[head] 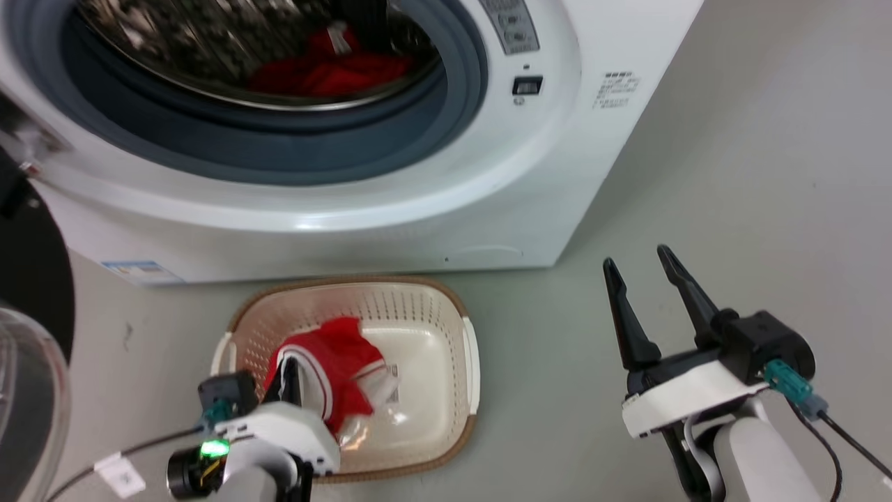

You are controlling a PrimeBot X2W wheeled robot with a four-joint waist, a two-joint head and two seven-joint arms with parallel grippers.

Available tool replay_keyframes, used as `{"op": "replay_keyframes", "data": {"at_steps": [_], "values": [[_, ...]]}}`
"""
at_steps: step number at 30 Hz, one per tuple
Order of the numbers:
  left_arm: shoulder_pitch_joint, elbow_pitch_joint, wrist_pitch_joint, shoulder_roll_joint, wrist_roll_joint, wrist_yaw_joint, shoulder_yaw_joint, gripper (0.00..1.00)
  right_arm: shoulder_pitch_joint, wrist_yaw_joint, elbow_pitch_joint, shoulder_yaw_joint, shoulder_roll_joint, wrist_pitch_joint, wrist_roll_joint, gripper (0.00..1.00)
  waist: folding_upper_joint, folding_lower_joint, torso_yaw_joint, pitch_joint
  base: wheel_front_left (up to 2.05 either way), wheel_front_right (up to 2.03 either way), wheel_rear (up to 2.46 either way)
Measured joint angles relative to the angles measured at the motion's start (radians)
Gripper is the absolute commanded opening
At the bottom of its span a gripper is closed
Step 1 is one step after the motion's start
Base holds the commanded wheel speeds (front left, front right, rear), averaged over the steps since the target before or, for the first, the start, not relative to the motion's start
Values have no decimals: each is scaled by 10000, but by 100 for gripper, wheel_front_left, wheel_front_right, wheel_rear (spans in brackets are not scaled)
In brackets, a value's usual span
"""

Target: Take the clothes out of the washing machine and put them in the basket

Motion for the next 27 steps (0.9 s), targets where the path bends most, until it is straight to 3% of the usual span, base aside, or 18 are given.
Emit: {"op": "replay_keyframes", "data": {"at_steps": [11, 19, 27], "values": [[-2647, 3216, -59, 211, -67, 10, 337, 0, -939, 0, -157, 326, 0, -27, 67, 100, 0, 0, -426, 1947, 0, 0, 0], [-3742, 4451, -69, 491, -75, 107, 487, 0, -1451, 0, -368, 437, 0, -35, 167, 100, 0, 0, -784, 3397, 0, 0, 0], [-4172, 4596, -73, 646, -142, 128, 723, 0, -1787, 0, -477, 614, -2, -35, 272, 100, 0, 1, -1044, 4451, 0, 0, 0]]}}
